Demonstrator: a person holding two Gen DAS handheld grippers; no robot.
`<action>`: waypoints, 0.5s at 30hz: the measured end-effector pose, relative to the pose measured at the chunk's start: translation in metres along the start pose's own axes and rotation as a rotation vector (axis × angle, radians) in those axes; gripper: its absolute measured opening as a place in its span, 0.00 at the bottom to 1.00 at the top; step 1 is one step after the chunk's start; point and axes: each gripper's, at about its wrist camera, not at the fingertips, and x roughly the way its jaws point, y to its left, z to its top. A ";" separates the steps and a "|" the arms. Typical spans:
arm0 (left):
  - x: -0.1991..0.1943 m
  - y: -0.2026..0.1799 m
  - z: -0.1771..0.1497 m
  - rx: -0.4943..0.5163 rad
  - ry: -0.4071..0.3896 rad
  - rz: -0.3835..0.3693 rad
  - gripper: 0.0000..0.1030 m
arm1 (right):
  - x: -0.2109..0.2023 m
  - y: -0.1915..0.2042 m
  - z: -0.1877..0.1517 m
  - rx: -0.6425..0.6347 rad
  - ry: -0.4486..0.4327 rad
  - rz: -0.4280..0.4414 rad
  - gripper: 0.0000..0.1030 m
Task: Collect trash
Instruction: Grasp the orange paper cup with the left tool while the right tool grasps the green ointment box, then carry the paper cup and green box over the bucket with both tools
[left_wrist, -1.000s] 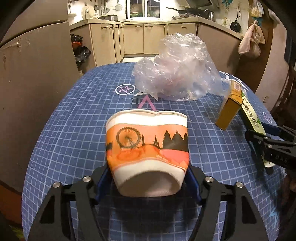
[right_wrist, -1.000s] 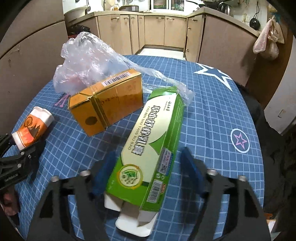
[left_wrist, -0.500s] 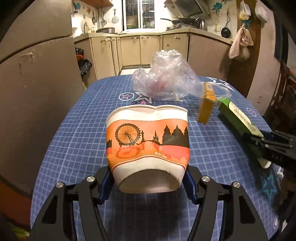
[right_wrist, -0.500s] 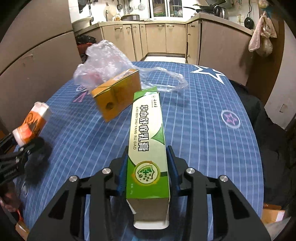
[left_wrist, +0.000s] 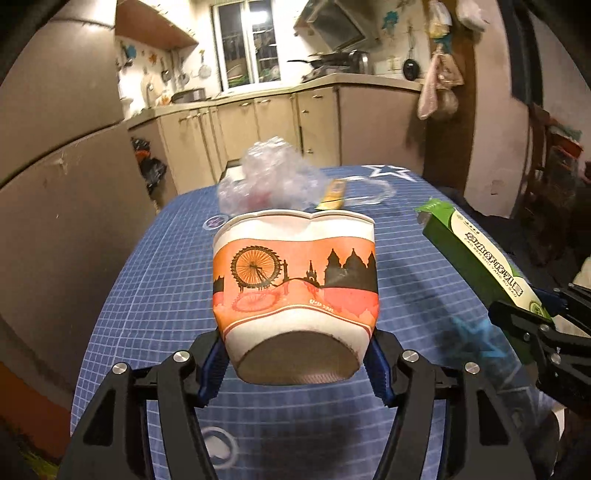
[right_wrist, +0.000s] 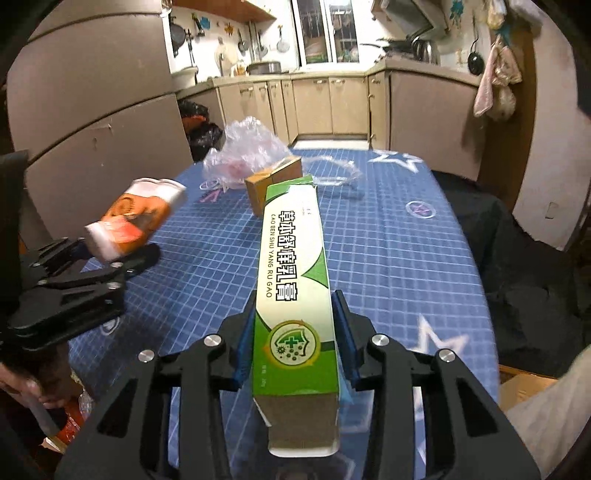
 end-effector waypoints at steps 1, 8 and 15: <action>-0.002 -0.005 0.000 0.009 -0.005 -0.003 0.62 | -0.008 -0.001 -0.002 0.001 -0.010 -0.011 0.35; -0.017 -0.042 0.006 0.058 -0.016 -0.056 0.26 | -0.046 -0.019 -0.009 0.031 -0.067 -0.059 0.35; 0.002 -0.069 0.007 0.123 -0.009 -0.037 0.17 | -0.054 -0.041 -0.015 0.090 -0.073 -0.068 0.36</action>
